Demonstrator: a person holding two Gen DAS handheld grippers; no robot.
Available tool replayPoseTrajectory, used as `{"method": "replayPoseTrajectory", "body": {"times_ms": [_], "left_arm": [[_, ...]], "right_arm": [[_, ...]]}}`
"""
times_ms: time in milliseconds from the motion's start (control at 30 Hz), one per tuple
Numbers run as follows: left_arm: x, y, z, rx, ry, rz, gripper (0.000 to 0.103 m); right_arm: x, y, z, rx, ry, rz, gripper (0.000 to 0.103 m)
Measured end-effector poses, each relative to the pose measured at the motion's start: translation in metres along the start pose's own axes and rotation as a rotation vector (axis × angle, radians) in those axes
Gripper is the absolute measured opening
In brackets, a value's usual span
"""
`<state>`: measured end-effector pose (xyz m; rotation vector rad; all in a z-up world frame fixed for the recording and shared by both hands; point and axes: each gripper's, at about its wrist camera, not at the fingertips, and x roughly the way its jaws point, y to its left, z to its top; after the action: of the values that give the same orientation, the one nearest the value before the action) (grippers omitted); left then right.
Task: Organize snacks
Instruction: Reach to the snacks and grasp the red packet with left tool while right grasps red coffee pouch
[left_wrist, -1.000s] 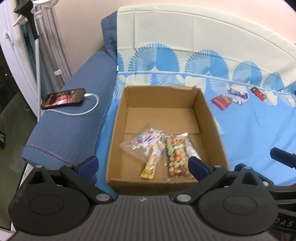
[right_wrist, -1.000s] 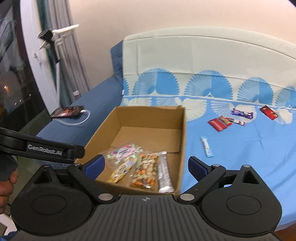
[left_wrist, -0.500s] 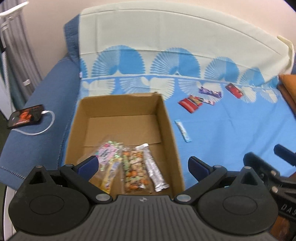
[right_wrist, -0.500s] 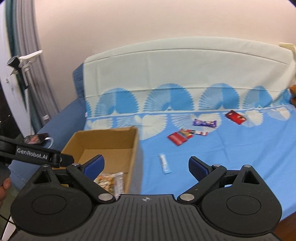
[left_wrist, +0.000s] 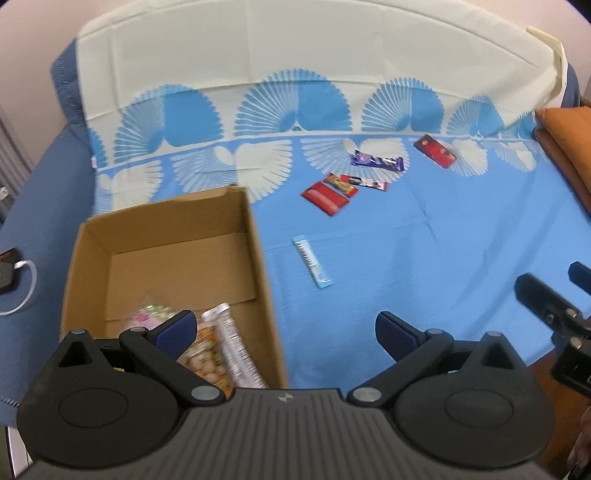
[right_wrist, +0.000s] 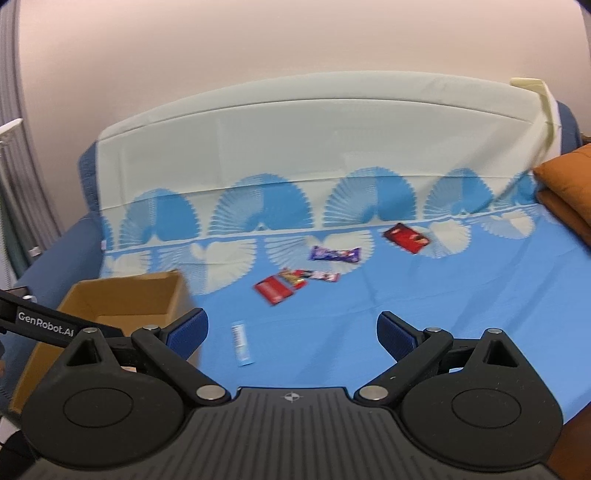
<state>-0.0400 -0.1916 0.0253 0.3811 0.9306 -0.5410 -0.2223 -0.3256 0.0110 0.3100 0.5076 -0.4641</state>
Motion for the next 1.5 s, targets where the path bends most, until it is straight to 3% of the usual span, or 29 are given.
{"method": "replayPoseTrajectory", "body": {"times_ms": [267,467,533,633,767,867,933,1067,1133,1167,1200,1367,1400,1433,1500], "left_arm": [[0.097,-0.032,0.093,-0.043,0.16,-0.068,0.103],[0.221,-0.041,0.161,-0.129,0.332,0.001,0.103],[0.261,-0.037,0.174,-0.203,0.387,-0.027,0.103],[0.309,-0.036,0.186,-0.244,0.418,-0.018,0.103],[0.359,-0.04,0.195,-0.276,0.443,-0.034,0.103],[0.383,-0.041,0.198,-0.297,0.458,-0.062,0.103],[0.397,-0.04,0.198,-0.307,0.47,-0.08,0.103],[0.419,-0.032,0.195,-0.315,0.493,-0.055,0.103],[0.42,-0.032,0.196,-0.317,0.495,-0.046,0.103],[0.42,-0.033,0.197,-0.312,0.498,-0.043,0.103],[0.421,-0.033,0.197,-0.31,0.5,-0.039,0.103],[0.422,-0.035,0.2,-0.34,0.483,-0.018,0.102],[0.418,-0.033,0.199,-0.359,0.468,0.0,0.092],[0.414,-0.032,0.2,-0.369,0.457,0.022,0.074],[0.401,-0.028,0.203,-0.358,0.398,0.019,0.047]], "right_arm": [[0.076,-0.076,0.045,-0.043,-0.033,-0.11,0.101],[0.191,-0.15,0.081,-0.089,-0.011,-0.24,0.101],[0.237,-0.176,0.088,-0.087,0.007,-0.251,0.101],[0.295,-0.205,0.096,-0.066,-0.015,-0.26,0.101],[0.374,-0.228,0.1,-0.059,0.054,-0.24,0.101],[0.426,-0.237,0.094,-0.072,0.081,-0.268,0.101],[0.453,-0.241,0.089,-0.073,0.102,-0.235,0.101],[0.501,-0.241,0.085,-0.134,0.122,-0.25,0.101],[0.524,-0.24,0.081,-0.188,0.159,-0.308,0.103],[0.532,-0.243,0.077,-0.205,0.162,-0.32,0.103],[0.532,-0.247,0.073,-0.175,0.106,-0.317,0.103],[0.528,-0.259,0.066,-0.085,0.067,-0.287,0.1],[0.527,-0.259,0.066,-0.079,0.062,-0.269,0.081],[0.523,-0.258,0.067,-0.072,0.05,-0.255,0.066],[0.519,-0.257,0.07,-0.046,0.064,-0.268,0.06]]}}
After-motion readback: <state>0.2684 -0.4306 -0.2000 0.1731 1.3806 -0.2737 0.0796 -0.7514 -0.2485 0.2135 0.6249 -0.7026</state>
